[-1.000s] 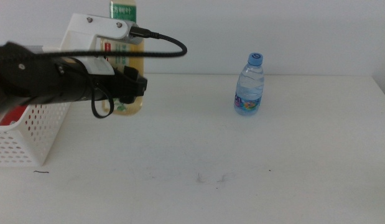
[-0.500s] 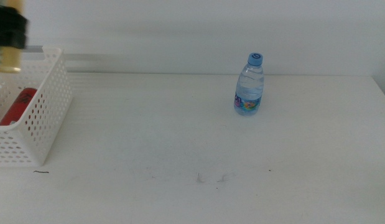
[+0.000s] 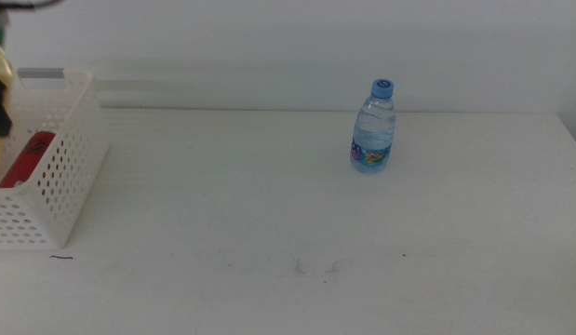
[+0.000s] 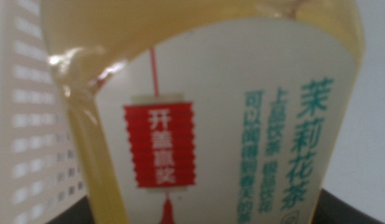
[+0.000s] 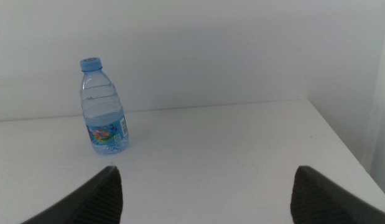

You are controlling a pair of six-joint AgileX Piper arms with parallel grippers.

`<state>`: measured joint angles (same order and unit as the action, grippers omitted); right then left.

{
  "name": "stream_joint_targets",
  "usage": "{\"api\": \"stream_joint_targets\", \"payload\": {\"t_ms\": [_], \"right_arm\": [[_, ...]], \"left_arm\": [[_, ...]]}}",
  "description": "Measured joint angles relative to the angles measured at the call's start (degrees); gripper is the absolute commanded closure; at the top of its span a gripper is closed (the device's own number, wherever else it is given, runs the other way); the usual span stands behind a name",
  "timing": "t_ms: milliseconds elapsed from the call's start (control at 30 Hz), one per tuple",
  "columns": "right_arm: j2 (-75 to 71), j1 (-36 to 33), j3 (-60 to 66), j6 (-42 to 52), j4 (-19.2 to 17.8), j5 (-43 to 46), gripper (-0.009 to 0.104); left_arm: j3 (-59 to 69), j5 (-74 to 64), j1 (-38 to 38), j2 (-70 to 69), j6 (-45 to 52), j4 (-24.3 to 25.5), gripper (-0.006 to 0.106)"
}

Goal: Use arms to grab the bottles and put them into the dustbin to the left of the table.

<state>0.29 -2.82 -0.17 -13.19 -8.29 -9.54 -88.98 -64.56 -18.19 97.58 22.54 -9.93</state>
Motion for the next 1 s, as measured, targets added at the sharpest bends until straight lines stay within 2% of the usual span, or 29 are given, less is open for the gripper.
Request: {"api": "stream_joint_targets", "payload": {"t_ms": [233,333,433,633,667,833,1000], "right_arm": [[0.0,0.0,0.0,0.0,0.0,0.0,0.012],[0.0,0.0,0.0,0.0,0.0,0.0,0.012],[0.0,0.0,0.0,0.0,0.0,0.0,0.012],[0.0,0.0,0.0,0.0,0.0,0.0,0.012],[0.0,0.0,0.0,0.0,0.0,0.0,0.012],[0.0,0.0,0.0,0.0,0.0,0.0,0.012],[0.0,0.0,0.0,0.0,0.0,0.0,0.012]], "left_arm": [[-0.1,0.8,0.0,8.3,1.4,0.0,0.089],[-0.1,1.5,0.0,10.5,1.4,0.1,0.084],[-0.2,2.7,0.0,12.0,1.7,0.2,0.066],[-0.3,3.7,0.0,12.8,3.6,0.2,0.012],[-0.6,3.7,0.0,12.8,3.8,0.2,0.006],[-2.4,2.1,0.3,8.7,4.4,-2.2,0.007],[-2.6,-1.8,3.4,-2.9,3.8,-5.7,0.007]]}}
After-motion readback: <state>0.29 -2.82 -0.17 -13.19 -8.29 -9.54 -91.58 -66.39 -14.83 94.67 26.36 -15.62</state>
